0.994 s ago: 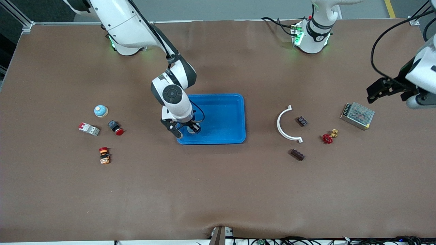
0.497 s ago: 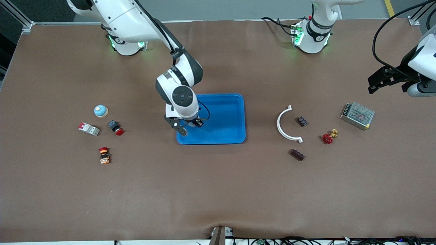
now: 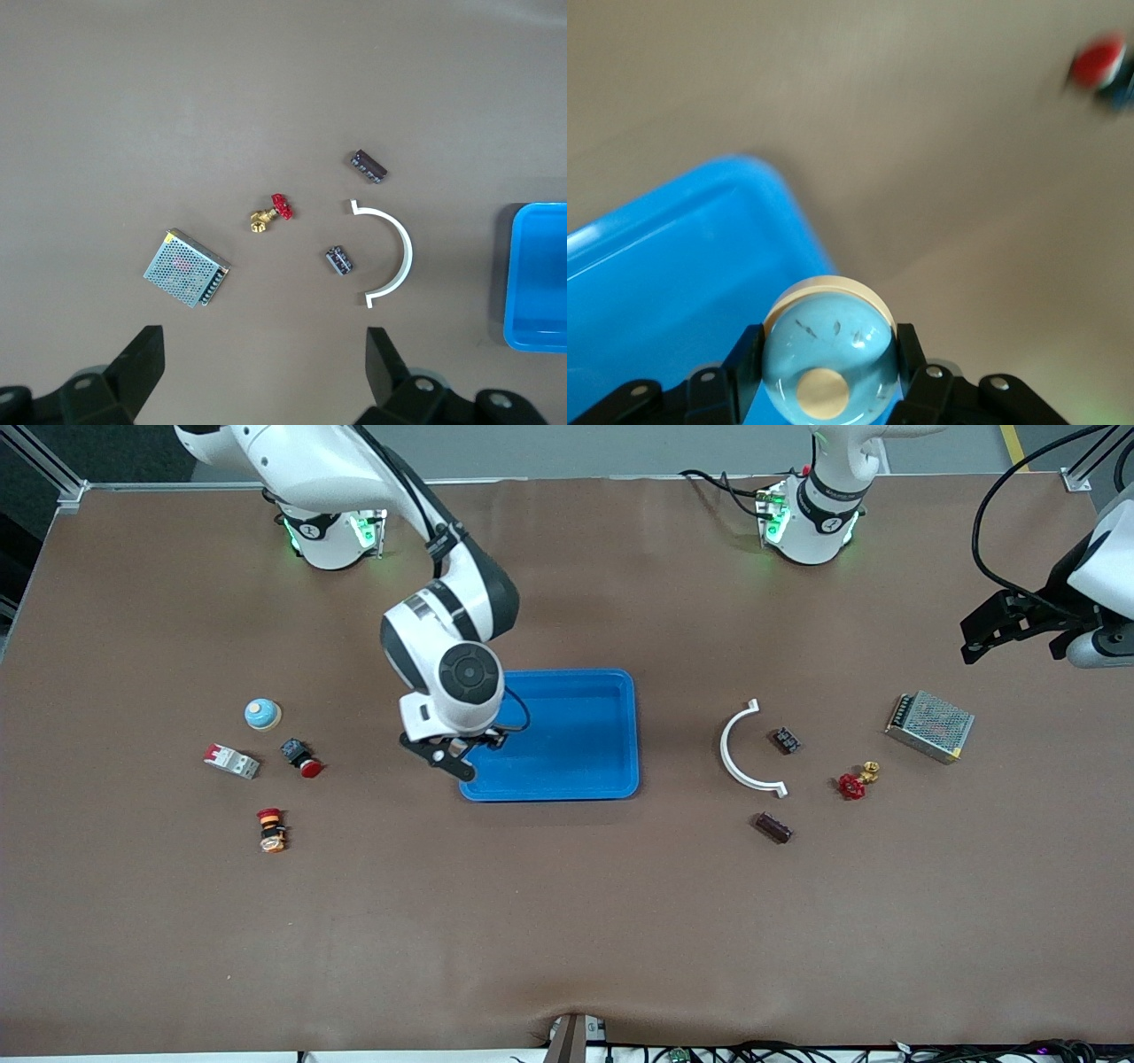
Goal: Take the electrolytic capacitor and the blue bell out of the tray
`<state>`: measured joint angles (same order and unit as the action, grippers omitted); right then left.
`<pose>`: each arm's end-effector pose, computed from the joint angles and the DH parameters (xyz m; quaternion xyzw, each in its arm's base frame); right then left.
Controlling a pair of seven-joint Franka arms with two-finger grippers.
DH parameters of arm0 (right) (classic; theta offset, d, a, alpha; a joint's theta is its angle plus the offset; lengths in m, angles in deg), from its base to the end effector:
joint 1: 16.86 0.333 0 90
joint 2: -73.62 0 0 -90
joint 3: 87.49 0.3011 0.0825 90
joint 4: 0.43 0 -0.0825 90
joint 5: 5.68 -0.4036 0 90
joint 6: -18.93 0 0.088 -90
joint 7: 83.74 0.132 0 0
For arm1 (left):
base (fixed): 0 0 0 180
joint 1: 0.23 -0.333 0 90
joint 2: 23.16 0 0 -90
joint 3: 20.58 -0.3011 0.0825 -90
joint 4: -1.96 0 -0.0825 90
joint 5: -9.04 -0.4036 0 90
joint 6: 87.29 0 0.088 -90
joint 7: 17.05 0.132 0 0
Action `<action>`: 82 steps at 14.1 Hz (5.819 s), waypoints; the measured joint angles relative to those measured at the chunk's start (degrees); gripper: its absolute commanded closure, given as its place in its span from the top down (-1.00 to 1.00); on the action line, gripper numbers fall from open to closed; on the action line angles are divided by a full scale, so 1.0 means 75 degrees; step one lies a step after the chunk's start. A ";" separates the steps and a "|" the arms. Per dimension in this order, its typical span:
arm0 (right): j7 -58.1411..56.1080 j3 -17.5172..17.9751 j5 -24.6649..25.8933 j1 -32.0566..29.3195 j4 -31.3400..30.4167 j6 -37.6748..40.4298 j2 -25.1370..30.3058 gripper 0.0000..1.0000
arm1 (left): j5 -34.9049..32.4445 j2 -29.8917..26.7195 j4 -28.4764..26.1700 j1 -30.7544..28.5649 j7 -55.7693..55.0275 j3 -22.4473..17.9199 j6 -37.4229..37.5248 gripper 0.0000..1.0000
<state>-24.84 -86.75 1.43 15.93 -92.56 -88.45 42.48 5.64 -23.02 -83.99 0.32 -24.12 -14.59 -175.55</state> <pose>0.5556 0.3526 0.2452 0.9703 -0.1917 -0.0574 0.1360 0.5704 -0.0573 0.6154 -0.9994 -0.0061 -0.0223 0.0271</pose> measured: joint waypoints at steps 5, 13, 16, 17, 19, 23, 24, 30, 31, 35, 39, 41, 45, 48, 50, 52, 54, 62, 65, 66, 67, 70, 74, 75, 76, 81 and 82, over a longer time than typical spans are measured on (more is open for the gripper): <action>-0.3863 -0.0074 0.0427 -0.1518 0.0009 -0.0032 0.0268 -1.00 | 0.0000 0.0000 -0.0004 0.0004 0.0000 0.0001 0.0000 1.00; -0.8436 -0.0101 0.0613 -0.3657 -0.0718 -0.2013 0.0362 -1.00 | 0.0001 -0.0001 -0.0005 0.0011 0.0000 0.0002 0.0039 1.00; -0.9926 -0.0099 0.0615 -0.4522 -0.1419 -0.3375 0.0363 -1.00 | 0.0001 -0.0004 -0.0005 0.0011 0.0000 0.0001 0.0120 1.00; -1.0344 -0.0097 0.0615 -0.4766 -0.1587 -0.3693 0.0363 -1.00 | 0.0001 -0.0005 -0.0005 0.0011 0.0000 0.0001 0.0150 1.00; -1.0922 -0.0091 0.0615 -0.5131 -0.1803 -0.4033 0.0364 -1.00 | 0.0001 -0.0007 -0.0005 0.0011 0.0000 -0.0001 0.0172 1.00; -1.1306 -0.0064 0.0517 -0.5562 -0.2120 -0.4296 0.0359 -1.00 | 0.0001 -0.0008 -0.0005 0.0011 0.0000 -0.0001 0.0173 1.00; -1.1313 -0.0049 0.0257 -0.5630 -0.2208 -0.4315 0.0350 -1.00 | 0.0001 -0.0008 -0.0005 0.0011 0.0000 -0.0001 0.0174 1.00; -1.1366 -0.0022 -0.0784 -0.5667 -0.2451 -0.4346 0.0205 -1.00 | 0.0001 -0.0008 -0.0005 0.0011 0.0000 -0.0001 0.0175 1.00; -1.1365 -0.0022 -0.0793 -0.5675 -0.2452 -0.4380 0.0159 -1.00 | 0.0001 -0.0009 -0.0005 0.0011 0.0000 -0.0001 0.0175 1.00; -1.1365 -0.0023 -0.0799 -0.5792 -0.2453 -0.4826 -0.0162 -1.00 | 0.0001 -0.0009 -0.0005 0.0014 0.0000 0.0000 0.0198 1.00; -1.1365 -0.0013 -0.0818 -0.5903 -0.2440 -0.4946 -0.0305 -1.00 | 0.0001 -0.0009 -0.0005 0.0017 0.0001 0.0001 0.0225 1.00; -1.1365 -0.0012 -0.0819 -0.5917 -0.2440 -0.4946 -0.0306 -1.00 | 0.0001 -0.0009 -0.0005 0.0019 0.0001 0.0001 0.0226 1.00; -1.1363 -0.0013 -0.0825 -0.5928 -0.2418 -0.4946 -0.0320 1.00 | 0.0001 -0.0009 -0.0003 0.0019 0.0000 0.0001 0.0229 1.00; -1.1363 -0.0006 -0.0825 -0.5938 -0.2386 -0.4945 -0.0339 1.00 | 0.0001 -0.0011 0.0010 0.0018 0.0001 -0.0002 0.0229 1.00; -1.1364 0.0033 -0.0825 -0.5937 -0.2253 -0.4773 -0.0335 1.00 | 0.0001 -0.0011 0.0011 0.0015 0.0000 -0.0021 0.0229 1.00; -1.1364 0.0061 -0.0825 -0.5937 -0.1887 -0.4141 -0.0323 1.00 | 0.0001 -0.0011 0.0011 0.0013 0.0001 -0.0028 0.0229 1.00; -1.1364 0.0082 -0.0825 -0.5935 -0.1474 -0.3563 -0.0278 1.00 | 0.0001 -0.0011 0.0011 0.0013 0.0001 -0.0028 0.0229 1.00; -0.9800 0.0133 -0.0825 -0.5756 -0.0115 -0.0323 0.1027 1.00 | 0.0001 -0.0011 0.0065 0.0013 0.0001 -0.0041 0.0229 1.00; -0.8997 0.0137 -0.0825 -0.5618 0.0267 0.0508 0.1705 1.00 | 0.0001 -0.0018 0.0113 0.0013 0.0000 -0.0043 0.0229 1.00; -0.8586 0.0140 -0.0825 -0.5545 0.0298 0.0699 0.1951 1.00 | 0.0001 -0.0020 0.0118 0.0013 0.0000 -0.0043 0.0229 1.00; -0.8141 0.0143 -0.0825 -0.5428 0.0305 0.0830 0.2194 1.00 | 0.0001 -0.0021 0.0123 0.0012 0.0000 -0.0043 0.0229 1.00; -0.7326 0.0154 -0.0825 -0.5067 0.0303 0.1070 0.2840 1.00 | 0.0001 -0.0025 0.0131 0.0007 0.0000 -0.0054 0.0271 1.00; -0.7243 0.0129 -0.0825 -0.5030 0.0299 0.1362 0.3328 1.00 | 0.0001 -0.0025 0.0133 -0.0010 0.0000 -0.0079 0.0368 1.00; -0.7242 0.0123 -0.0825 -0.5032 0.0298 0.1420 0.3406 1.00 | 0.0001 -0.0024 0.0130 -0.0010 0.0000 -0.0078 0.0379 1.00; -0.7241 0.0122 -0.0825 -0.5033 0.0299 0.1492 0.3472 1.00 | 0.0001 -0.0024 0.0125 -0.0009 0.0000 -0.0078 0.0385 1.00; -0.7234 0.0123 -0.0825 -0.5032 0.0278 0.1570 0.3527 1.00 | 0.0001 -0.0024 0.0092 -0.0008 0.0000 -0.0078 0.0389 1.00; -0.7234 0.0125 -0.0825 -0.5022 0.0274 0.1570 0.3527 1.00 | 0.0001 -0.0024 0.0092 -0.0008 0.0000 -0.0078 0.0399 1.00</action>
<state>-79.09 -85.81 -4.76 -21.74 -90.51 -76.68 68.93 5.65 -23.20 -83.30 0.26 -24.12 -15.17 -172.56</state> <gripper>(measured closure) 0.000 0.000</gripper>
